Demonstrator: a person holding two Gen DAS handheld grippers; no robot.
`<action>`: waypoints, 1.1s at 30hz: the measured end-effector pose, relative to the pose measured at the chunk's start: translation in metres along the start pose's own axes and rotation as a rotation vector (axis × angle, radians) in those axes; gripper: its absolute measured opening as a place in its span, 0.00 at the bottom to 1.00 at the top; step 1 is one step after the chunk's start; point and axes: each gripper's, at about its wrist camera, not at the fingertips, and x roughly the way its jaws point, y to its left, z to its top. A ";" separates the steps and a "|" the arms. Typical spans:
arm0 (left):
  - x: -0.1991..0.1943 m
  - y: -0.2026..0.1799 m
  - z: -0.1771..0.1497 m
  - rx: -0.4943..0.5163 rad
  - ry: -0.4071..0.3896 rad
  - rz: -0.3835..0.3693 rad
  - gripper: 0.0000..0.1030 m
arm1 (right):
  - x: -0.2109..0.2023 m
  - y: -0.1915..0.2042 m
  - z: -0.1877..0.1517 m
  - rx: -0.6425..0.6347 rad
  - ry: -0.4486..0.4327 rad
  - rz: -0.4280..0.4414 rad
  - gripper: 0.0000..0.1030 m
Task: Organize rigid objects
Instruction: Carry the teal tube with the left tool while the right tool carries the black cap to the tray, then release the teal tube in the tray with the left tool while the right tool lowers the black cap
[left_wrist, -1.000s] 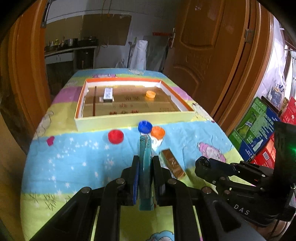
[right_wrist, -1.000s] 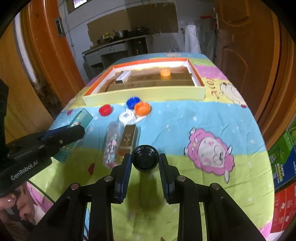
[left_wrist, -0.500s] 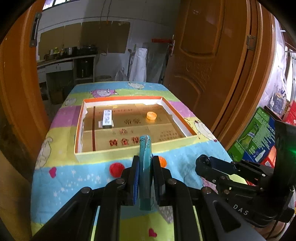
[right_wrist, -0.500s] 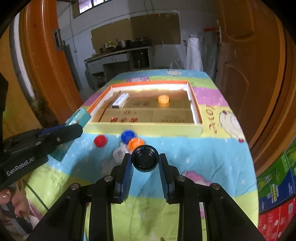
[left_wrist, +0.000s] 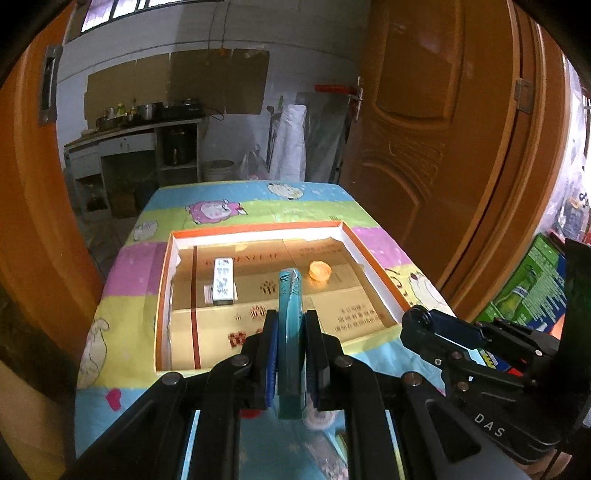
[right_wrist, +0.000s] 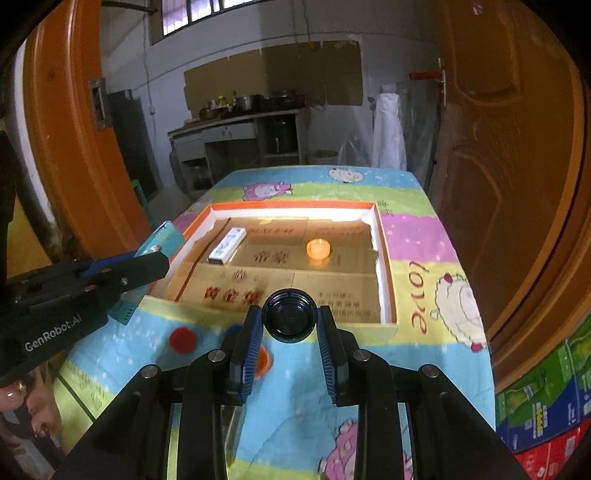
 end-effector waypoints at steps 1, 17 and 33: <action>0.003 0.000 0.003 0.000 -0.001 0.006 0.13 | 0.001 -0.001 0.001 0.001 -0.002 0.000 0.30; 0.054 0.008 0.036 -0.013 0.024 0.030 0.13 | 0.053 -0.014 0.036 -0.002 0.008 -0.002 0.30; 0.110 0.021 0.049 -0.020 0.090 0.032 0.13 | 0.102 -0.033 0.048 0.020 0.048 -0.005 0.30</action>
